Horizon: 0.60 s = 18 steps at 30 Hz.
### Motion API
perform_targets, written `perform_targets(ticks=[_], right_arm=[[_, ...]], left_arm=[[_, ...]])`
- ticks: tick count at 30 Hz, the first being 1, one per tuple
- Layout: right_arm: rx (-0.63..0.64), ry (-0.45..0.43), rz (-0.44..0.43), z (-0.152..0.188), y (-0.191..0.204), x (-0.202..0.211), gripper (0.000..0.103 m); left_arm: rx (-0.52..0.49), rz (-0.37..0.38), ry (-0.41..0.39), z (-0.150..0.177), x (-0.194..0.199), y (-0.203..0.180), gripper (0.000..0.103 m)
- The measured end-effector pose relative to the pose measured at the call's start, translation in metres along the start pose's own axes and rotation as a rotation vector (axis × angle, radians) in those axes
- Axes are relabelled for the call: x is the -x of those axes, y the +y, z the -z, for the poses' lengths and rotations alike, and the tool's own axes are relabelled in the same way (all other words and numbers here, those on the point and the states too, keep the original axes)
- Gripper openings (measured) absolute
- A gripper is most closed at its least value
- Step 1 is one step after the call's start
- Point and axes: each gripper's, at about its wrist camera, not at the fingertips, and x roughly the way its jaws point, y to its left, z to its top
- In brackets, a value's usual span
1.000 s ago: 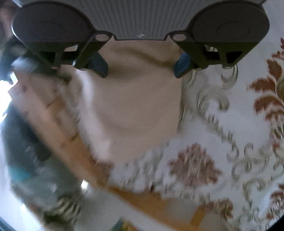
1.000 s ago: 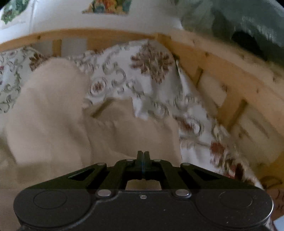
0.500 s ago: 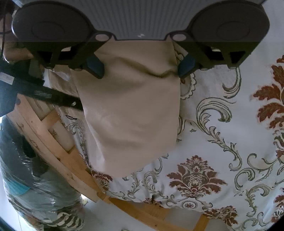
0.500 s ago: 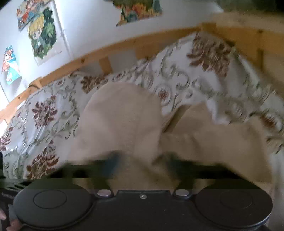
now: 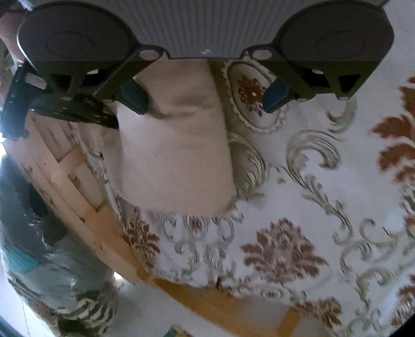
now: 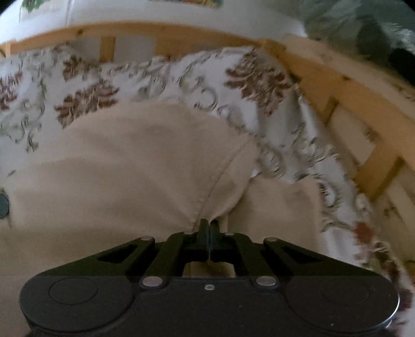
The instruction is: Fold large clothes
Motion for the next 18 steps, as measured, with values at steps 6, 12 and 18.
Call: perform_targets(ticks=[6,12,18], right_arm=[[0.007,-0.042,-0.008,-0.004,0.004,0.013,0.005],[-0.133,-0.226,-0.042,-0.018,-0.012,0.047,0.029],[-0.031,-0.141,-0.051,-0.018,0.012,0.016,0.029]], left_arm=[[0.006,0.014,0.039,0.007,-0.015,0.003,0.097],[-0.020,0.007,0.038,0.007,-0.016,-0.002,0.097],[-0.016,0.013,0.038,0.008,-0.017,-0.001,0.097]])
